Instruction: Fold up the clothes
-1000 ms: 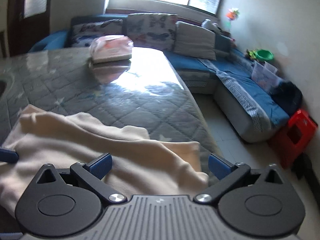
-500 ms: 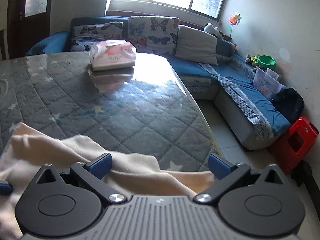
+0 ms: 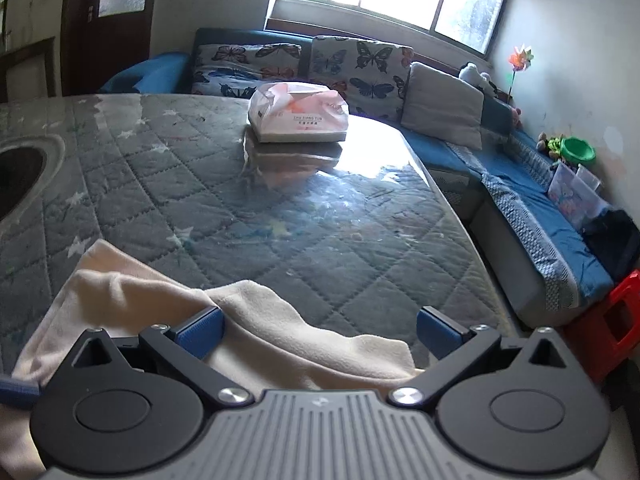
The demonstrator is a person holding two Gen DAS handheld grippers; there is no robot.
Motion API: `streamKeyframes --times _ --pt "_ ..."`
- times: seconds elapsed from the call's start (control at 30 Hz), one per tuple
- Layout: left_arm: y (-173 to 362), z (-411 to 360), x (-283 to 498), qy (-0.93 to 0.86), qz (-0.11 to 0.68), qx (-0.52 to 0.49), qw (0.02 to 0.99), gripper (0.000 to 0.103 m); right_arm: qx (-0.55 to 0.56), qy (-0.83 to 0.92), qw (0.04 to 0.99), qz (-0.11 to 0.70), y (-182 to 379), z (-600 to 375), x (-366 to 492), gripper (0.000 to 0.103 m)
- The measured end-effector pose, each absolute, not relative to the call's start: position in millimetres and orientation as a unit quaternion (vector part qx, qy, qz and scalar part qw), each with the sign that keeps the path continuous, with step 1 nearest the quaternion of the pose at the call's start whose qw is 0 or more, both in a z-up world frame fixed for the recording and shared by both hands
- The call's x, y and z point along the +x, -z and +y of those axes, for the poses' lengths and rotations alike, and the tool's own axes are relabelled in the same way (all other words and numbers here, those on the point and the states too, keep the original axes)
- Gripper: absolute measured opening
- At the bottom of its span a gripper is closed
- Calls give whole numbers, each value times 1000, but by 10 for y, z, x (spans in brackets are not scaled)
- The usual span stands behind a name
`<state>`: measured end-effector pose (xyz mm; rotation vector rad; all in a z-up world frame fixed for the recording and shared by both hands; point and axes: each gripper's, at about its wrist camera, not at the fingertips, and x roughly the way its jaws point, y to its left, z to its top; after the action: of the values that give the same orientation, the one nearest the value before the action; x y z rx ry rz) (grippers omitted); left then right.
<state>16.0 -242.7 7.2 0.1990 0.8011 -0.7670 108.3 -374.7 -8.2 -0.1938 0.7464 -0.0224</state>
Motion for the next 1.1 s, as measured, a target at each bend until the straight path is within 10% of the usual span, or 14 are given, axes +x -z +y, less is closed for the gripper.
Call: streamKeyframes --times 1.1 --pt "-121 -1816 938 220 397 21 891 103 -97 -57 946 303 -46 -3400 -147 103"
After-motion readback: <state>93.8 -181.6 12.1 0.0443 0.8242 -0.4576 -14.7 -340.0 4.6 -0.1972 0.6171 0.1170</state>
